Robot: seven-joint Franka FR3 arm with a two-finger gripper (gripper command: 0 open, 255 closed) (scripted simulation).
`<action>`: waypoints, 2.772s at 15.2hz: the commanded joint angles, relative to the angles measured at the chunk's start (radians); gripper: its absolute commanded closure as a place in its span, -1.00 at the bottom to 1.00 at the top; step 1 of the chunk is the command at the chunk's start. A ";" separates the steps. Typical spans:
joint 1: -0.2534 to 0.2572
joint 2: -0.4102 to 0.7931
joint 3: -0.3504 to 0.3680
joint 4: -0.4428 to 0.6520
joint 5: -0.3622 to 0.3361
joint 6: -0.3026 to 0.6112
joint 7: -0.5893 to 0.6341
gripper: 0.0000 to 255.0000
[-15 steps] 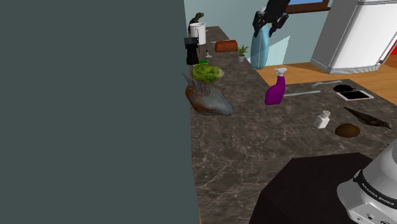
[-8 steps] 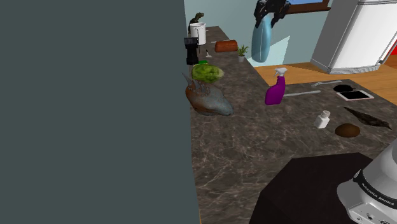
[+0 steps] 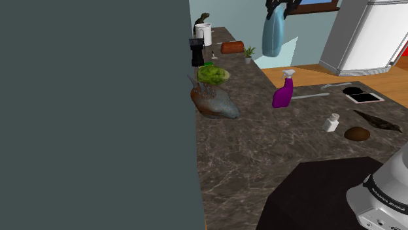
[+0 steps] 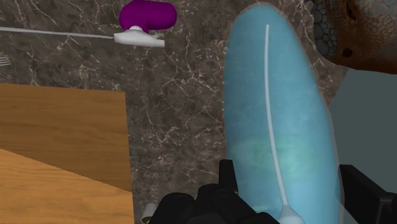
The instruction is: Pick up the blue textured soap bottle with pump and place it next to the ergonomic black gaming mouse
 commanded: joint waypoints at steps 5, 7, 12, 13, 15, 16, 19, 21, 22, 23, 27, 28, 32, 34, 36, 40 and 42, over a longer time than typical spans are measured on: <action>-0.051 -0.056 -0.083 -0.057 0.037 -0.001 -0.143 1.00; -0.068 -0.065 -0.113 -0.065 0.049 -0.005 -0.193 1.00; -0.109 -0.071 -0.192 -0.062 0.081 -0.022 -0.320 1.00; -0.117 -0.068 -0.209 -0.058 0.088 -0.026 -0.346 1.00; -0.134 -0.061 -0.242 -0.046 0.104 -0.036 -0.398 1.00; -0.142 -0.055 -0.260 -0.038 0.112 -0.042 -0.424 1.00; -0.167 -0.031 -0.311 -0.006 0.140 -0.062 -0.505 1.00; -0.184 -0.008 -0.347 0.022 0.163 -0.078 -0.559 1.00; -0.194 0.005 -0.365 0.038 0.176 -0.087 -0.587 1.00; -0.204 0.020 -0.382 0.055 0.189 -0.096 -0.615 1.00; -0.250 0.094 -0.453 0.141 0.256 -0.142 -0.729 1.00; -0.264 0.117 -0.470 0.166 0.276 -0.156 -0.758 1.00; -0.338 0.226 -0.531 0.289 0.369 -0.223 -0.871 1.00; -0.380 0.280 -0.551 0.351 0.415 -0.258 -0.917 1.00; -0.373 0.265 -0.547 0.307 0.405 -0.225 -0.921 1.00; -0.359 0.241 -0.543 0.225 0.392 -0.163 -0.930 1.00; -0.354 0.231 -0.540 0.188 0.388 -0.133 -0.935 1.00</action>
